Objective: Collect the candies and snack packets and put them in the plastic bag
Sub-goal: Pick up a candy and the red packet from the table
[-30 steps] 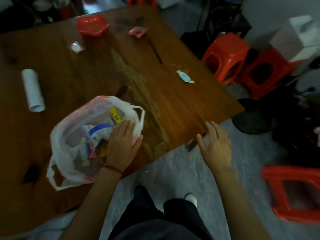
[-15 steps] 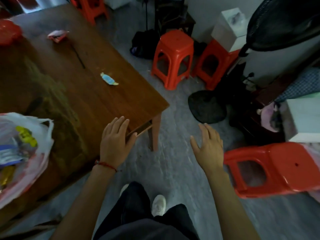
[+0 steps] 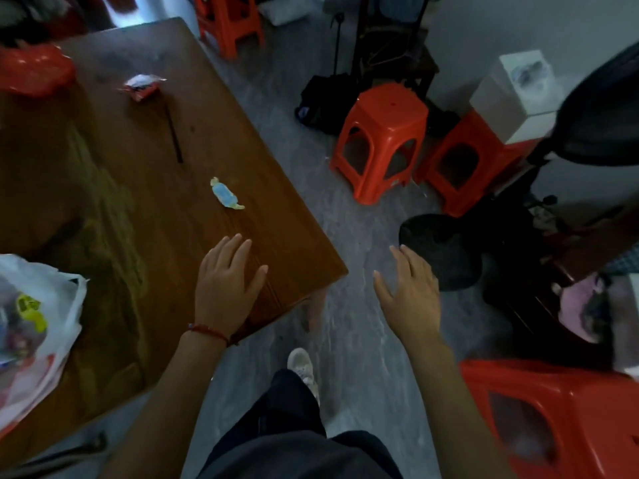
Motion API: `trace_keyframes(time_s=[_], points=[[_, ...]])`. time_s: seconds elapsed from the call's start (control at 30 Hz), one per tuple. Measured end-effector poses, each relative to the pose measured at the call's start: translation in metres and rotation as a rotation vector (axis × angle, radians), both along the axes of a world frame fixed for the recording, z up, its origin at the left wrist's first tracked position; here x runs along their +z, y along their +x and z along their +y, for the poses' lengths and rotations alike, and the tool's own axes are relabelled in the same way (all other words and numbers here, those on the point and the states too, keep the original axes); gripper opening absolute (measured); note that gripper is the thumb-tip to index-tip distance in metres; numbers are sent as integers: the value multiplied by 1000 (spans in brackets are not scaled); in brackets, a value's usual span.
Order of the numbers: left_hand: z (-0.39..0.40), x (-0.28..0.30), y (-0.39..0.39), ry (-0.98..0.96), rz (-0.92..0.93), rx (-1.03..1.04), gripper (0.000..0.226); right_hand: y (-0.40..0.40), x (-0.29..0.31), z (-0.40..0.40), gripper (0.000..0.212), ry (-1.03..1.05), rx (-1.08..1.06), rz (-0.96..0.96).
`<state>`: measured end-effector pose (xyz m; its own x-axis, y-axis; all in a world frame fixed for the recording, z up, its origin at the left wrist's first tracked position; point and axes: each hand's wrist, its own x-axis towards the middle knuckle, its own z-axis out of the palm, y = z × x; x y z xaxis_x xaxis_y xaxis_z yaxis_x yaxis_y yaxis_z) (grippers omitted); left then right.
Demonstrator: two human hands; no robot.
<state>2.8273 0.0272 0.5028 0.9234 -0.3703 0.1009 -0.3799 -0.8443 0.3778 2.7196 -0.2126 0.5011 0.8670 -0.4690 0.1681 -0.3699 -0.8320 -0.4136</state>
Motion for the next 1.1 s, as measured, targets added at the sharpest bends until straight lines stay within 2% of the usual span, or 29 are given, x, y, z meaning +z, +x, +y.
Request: trace_keyframes(time_s=[0.27,0.43,0.63,0.87,1.0,1.1], points=[[22,-1,42,36,15,218,57,110,6,4,52,10,260,47],[42,-6,42,33,32,384,56,165,1,28,55,8,475,29],[51,-10,38,31,54,587,54,220,-13,64,45,69,674,31],[56,-22,35,72,109,699,57,274,-38,107,42,26,790,77],[58,-28,38,68,158,721,67,291,-54,126,43,6,778,106],[61,-32,39,63,184,733,65,298,-60,134,46,-21,748,124]])
